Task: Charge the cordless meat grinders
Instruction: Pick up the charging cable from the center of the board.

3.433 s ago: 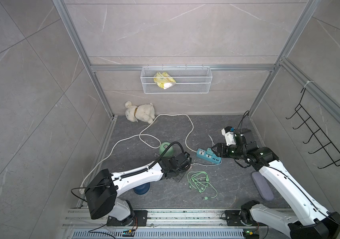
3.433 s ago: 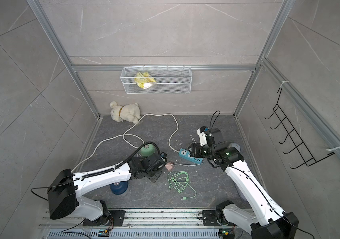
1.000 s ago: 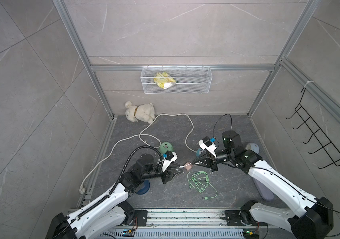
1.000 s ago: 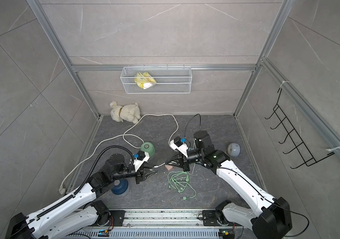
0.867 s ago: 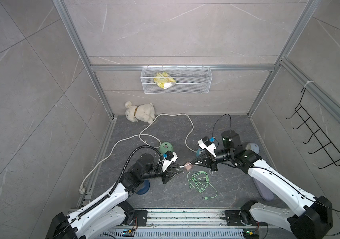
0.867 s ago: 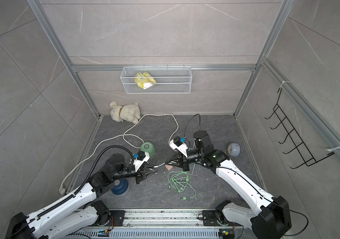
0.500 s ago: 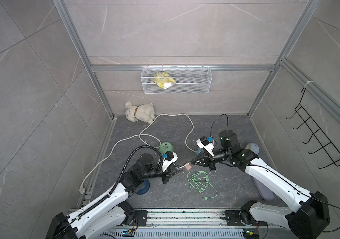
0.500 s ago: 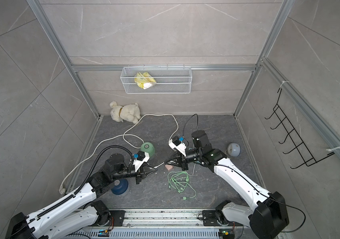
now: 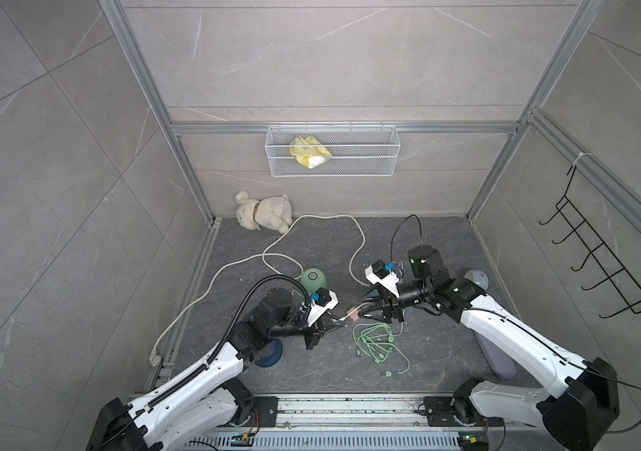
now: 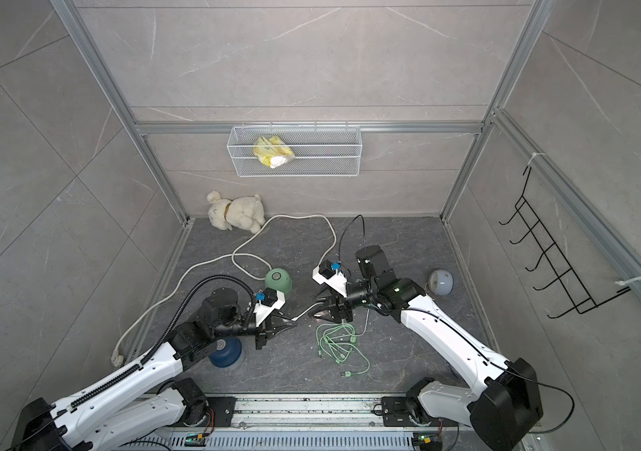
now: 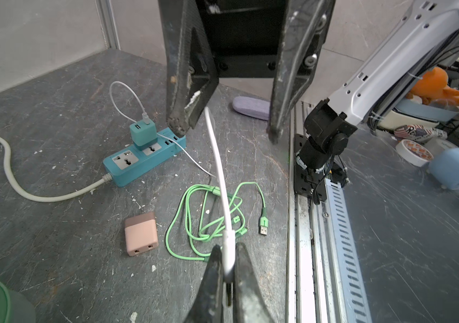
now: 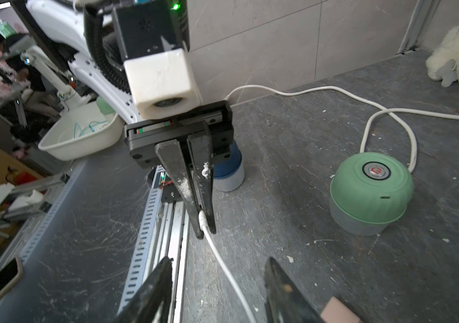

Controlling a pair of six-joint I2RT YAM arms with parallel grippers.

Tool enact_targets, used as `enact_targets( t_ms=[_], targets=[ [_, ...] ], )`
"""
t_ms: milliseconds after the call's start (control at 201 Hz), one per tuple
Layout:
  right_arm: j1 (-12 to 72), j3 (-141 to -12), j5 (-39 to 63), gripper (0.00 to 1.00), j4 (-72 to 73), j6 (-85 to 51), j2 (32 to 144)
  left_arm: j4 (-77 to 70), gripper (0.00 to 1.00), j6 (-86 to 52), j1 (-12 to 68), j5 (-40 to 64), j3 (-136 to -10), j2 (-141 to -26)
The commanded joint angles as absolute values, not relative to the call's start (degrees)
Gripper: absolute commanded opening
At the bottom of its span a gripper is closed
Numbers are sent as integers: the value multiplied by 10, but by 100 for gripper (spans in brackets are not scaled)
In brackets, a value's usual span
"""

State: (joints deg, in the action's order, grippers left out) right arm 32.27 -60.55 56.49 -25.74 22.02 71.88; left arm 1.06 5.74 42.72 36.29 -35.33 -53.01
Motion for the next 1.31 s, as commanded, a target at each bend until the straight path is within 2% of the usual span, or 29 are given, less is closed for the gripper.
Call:
enact_targets(
  t_ms=[0, 583, 856, 1001, 1115, 1190, 1210, 1250, 1304],
  targets=[
    [343, -663, 550, 54, -371, 334, 758, 45, 0, 96, 424, 416, -395, -550],
    [383, -663, 553, 30, -390, 345, 795, 12, 0, 92, 423, 453, -403, -573],
    [387, -664, 556, 23, -387, 341, 803, 10, 0, 86, 423, 453, -403, -572],
    [388, -660, 563, 14, -380, 338, 805, 9, 0, 84, 423, 452, -403, -571],
    [388, -659, 568, 0, -377, 341, 805, 7, 0, 78, 423, 442, -400, -568],
    [388, -657, 570, 0, -371, 335, 804, 16, 0, 77, 423, 428, -402, -565],
    [387, -656, 570, 0, -368, 332, 803, 20, 2, 78, 422, 424, -404, -563],
    [388, -649, 570, 0, -354, 323, 798, 32, 14, 81, 422, 414, -406, -558],
    [385, -635, 565, 0, -327, 303, 786, 46, 35, 84, 422, 395, -406, -543]
  ],
)
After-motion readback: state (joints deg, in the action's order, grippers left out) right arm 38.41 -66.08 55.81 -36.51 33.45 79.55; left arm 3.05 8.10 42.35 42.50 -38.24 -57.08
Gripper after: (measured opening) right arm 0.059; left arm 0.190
